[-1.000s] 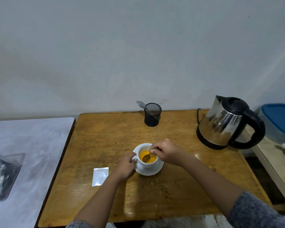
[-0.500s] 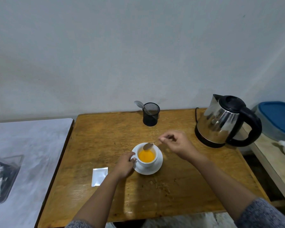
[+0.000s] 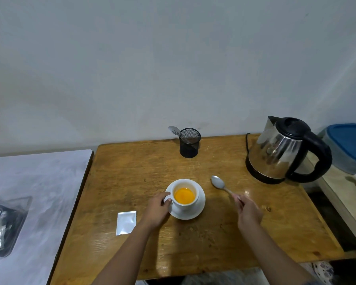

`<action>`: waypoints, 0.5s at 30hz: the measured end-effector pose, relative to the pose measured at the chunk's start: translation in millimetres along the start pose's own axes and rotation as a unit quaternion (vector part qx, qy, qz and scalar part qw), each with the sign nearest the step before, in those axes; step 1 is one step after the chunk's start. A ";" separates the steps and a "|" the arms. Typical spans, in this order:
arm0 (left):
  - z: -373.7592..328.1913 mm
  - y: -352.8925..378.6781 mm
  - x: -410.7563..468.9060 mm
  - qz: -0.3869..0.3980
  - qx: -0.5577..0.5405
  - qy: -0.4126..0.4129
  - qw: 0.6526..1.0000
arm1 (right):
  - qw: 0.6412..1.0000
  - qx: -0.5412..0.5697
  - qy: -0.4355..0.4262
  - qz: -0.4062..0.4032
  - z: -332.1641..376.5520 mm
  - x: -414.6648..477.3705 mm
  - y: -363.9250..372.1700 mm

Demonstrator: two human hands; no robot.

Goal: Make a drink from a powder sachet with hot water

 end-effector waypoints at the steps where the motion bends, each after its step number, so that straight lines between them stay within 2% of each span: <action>1: -0.3 -0.1 -0.5 -0.003 0.000 0.000 1.000 | 1.000 -0.004 0.006 -0.001 -4.9 1.6 -2.6; 5: -3.2 -0.6 -1.7 -0.011 -0.003 0.004 1.000 | 0.997 -0.082 0.002 0.002 -22.9 12.4 -8.6; 7: -4.1 -0.4 -2.2 -0.014 -0.005 -0.001 1.000 | 0.982 -0.187 -0.014 -0.023 -29.2 15.3 -12.2; 9: -3.6 0.1 -3.5 -0.015 0.001 0.000 1.000 | 0.942 -0.330 -0.047 -0.040 -33.3 16.5 -15.8; 11: -2.4 0.2 -5.7 -0.028 0.015 0.009 0.999 | 0.892 -0.441 -0.093 -0.024 -38.2 17.8 -17.3; 15: 7.0 4.8 -20.6 -0.088 0.009 0.028 0.996 | 0.834 -0.528 -0.161 0.000 -44.1 20.0 -18.4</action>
Point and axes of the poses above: each hand's wrist, its own x-axis towards the middle knuckle, its own y-axis out of the palm, z = x × y, the point moved 2 cm from there along x, towards the middle knuckle, and after that the axes turned 14 degrees about y, right-handed, at the moved point
